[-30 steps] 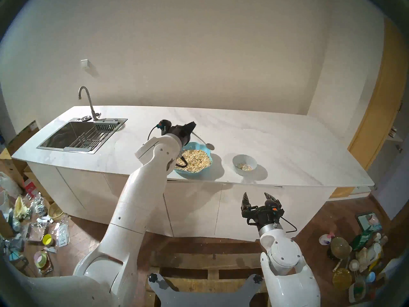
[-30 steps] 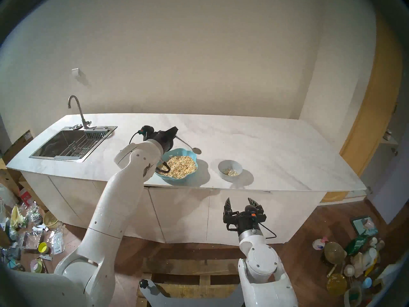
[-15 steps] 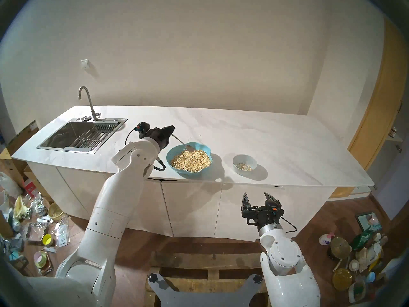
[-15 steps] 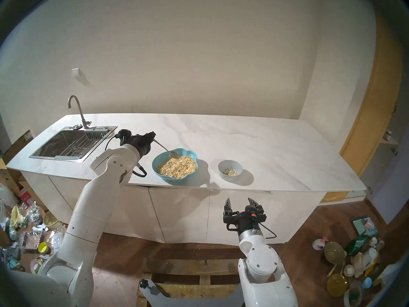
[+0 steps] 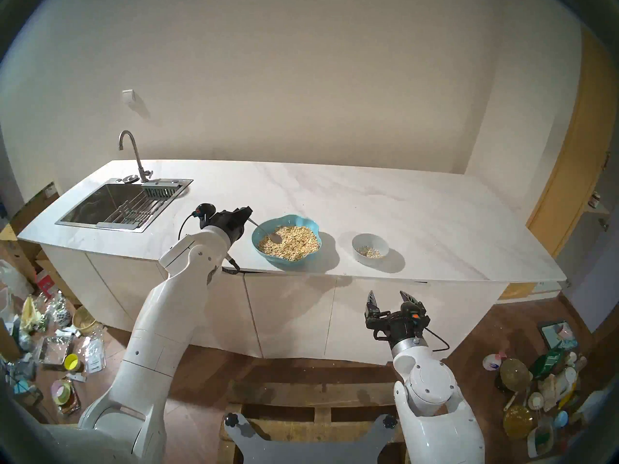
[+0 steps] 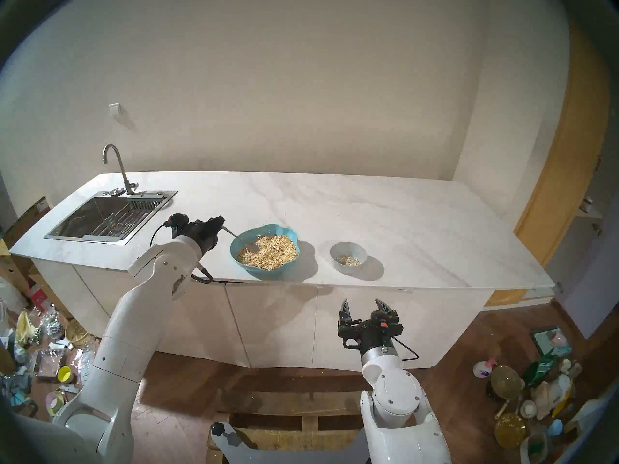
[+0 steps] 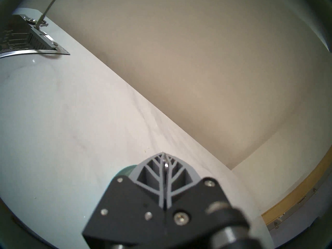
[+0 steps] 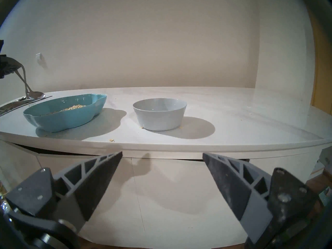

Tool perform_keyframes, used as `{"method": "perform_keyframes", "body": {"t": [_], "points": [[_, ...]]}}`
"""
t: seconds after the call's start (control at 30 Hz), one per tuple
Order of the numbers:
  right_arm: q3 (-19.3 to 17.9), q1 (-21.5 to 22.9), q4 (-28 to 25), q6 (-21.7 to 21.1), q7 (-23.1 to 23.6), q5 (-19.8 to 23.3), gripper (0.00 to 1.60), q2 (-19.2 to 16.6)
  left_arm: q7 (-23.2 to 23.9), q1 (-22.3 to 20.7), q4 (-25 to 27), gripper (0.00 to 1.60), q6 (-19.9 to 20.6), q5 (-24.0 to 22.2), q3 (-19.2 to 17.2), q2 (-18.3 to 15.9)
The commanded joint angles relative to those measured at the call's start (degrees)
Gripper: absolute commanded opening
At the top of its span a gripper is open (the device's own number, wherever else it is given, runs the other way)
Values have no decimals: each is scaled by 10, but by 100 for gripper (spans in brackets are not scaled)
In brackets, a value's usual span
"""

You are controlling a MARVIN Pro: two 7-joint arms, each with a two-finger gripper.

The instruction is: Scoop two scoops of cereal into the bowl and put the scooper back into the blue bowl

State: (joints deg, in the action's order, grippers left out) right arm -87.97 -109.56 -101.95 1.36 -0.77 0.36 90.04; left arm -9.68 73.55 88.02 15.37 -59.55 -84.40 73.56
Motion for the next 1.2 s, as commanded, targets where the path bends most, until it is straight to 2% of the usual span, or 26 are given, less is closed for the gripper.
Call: {"method": "perform_keyframes", "body": {"t": [0.0,0.47,1.17], "points": [[0,3,-14,1,0,0,160,1,19,-10,-8,0,-30,2,-16,-2],[0,3,-14,1,0,0,160,1,30,-21,-43,0,-40,1,-17,-2],[0,3,-14,2,0,0,160,1,23,-80,-127,0,-56,26,52,43]]}}
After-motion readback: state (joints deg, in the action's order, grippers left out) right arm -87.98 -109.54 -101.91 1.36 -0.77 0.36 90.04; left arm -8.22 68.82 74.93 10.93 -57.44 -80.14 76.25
